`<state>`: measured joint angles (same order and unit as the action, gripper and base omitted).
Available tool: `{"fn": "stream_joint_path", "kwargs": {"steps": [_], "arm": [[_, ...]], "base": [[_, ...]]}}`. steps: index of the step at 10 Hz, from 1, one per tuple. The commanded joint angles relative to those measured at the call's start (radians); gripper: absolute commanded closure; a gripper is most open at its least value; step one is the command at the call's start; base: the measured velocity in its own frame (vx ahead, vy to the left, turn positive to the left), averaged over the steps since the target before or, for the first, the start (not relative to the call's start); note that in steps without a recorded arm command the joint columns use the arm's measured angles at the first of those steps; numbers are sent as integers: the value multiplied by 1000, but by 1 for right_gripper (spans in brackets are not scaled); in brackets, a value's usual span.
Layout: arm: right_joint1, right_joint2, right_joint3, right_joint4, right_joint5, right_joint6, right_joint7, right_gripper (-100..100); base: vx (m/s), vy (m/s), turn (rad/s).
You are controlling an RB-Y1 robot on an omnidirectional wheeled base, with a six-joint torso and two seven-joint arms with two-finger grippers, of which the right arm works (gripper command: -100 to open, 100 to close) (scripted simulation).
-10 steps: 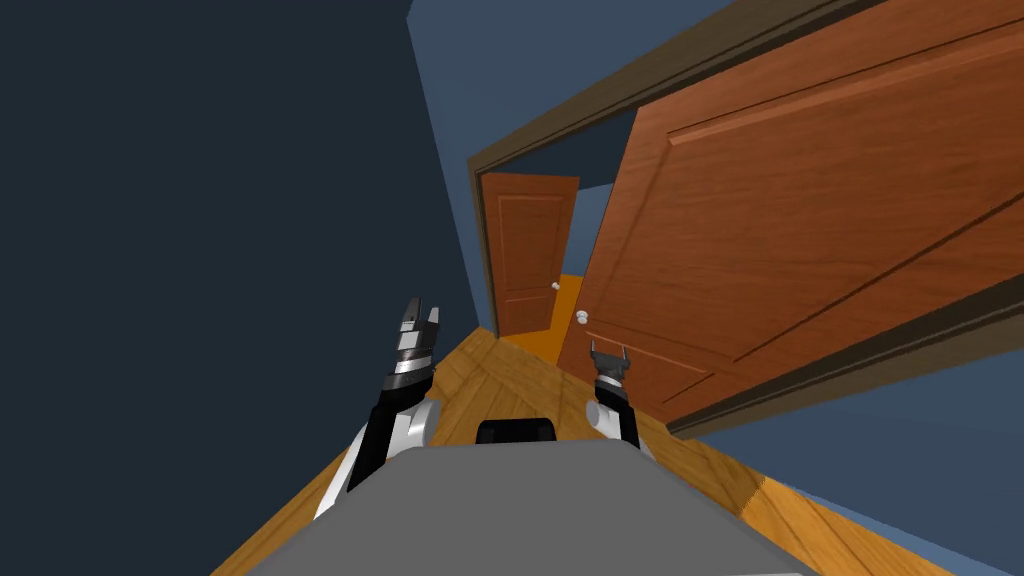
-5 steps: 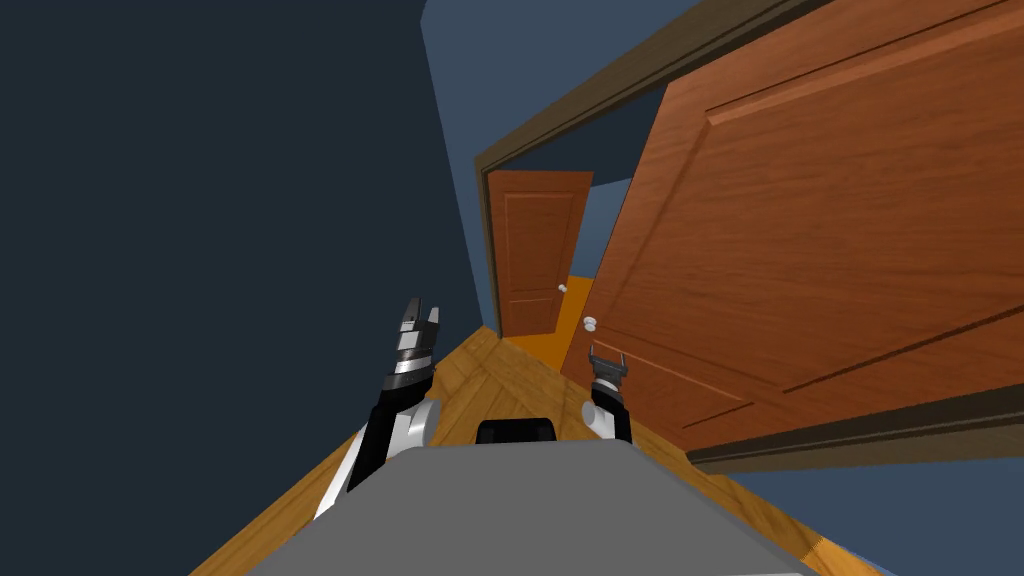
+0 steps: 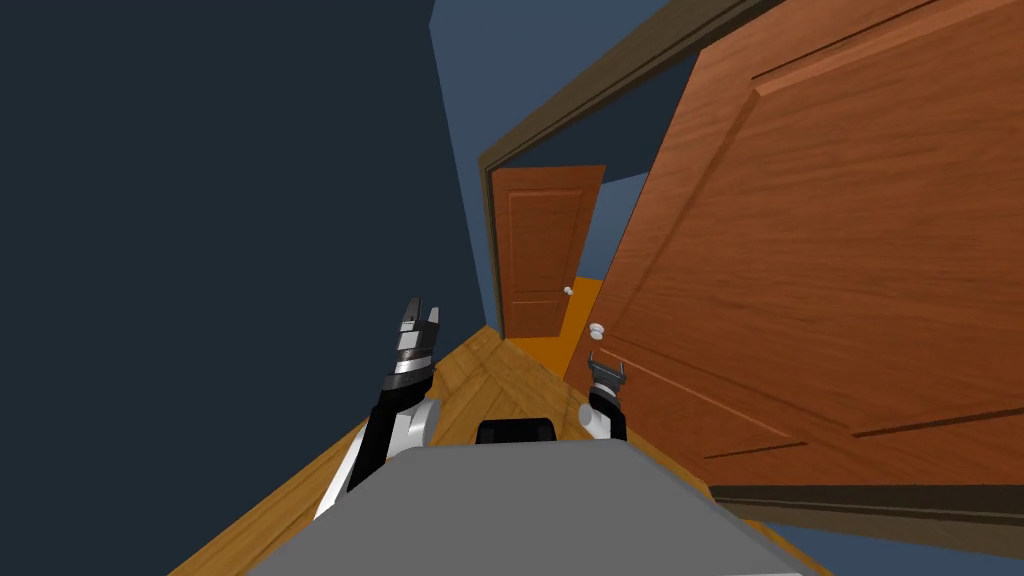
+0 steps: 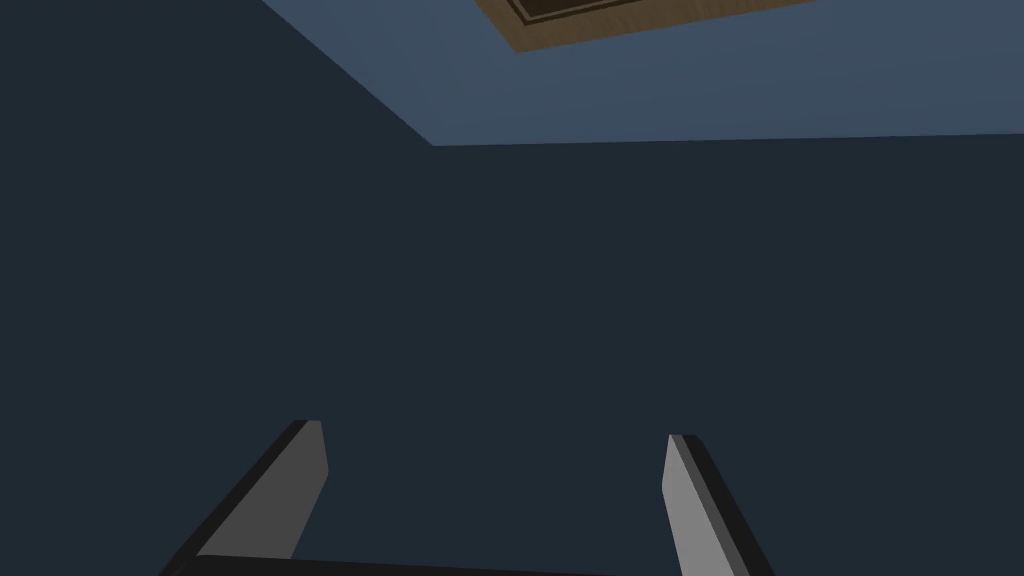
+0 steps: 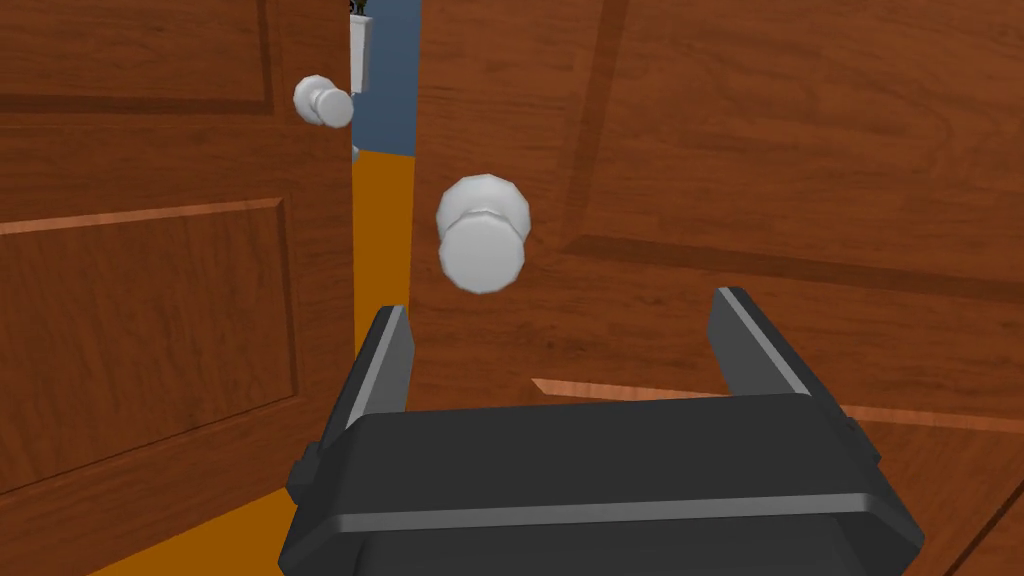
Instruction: Push the door open
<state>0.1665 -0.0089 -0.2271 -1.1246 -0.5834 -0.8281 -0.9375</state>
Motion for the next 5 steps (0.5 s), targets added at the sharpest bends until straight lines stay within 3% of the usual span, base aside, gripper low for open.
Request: {"fn": "stream_joint_path", "kwargs": {"steps": [1,5], "arm": [[-10,5,-4,29,-13,-6,-23,-100],[-35,29,-16,108,-52,-21,-85,-100]], "base": [[27,-67,67],[44,-73,127]]}}
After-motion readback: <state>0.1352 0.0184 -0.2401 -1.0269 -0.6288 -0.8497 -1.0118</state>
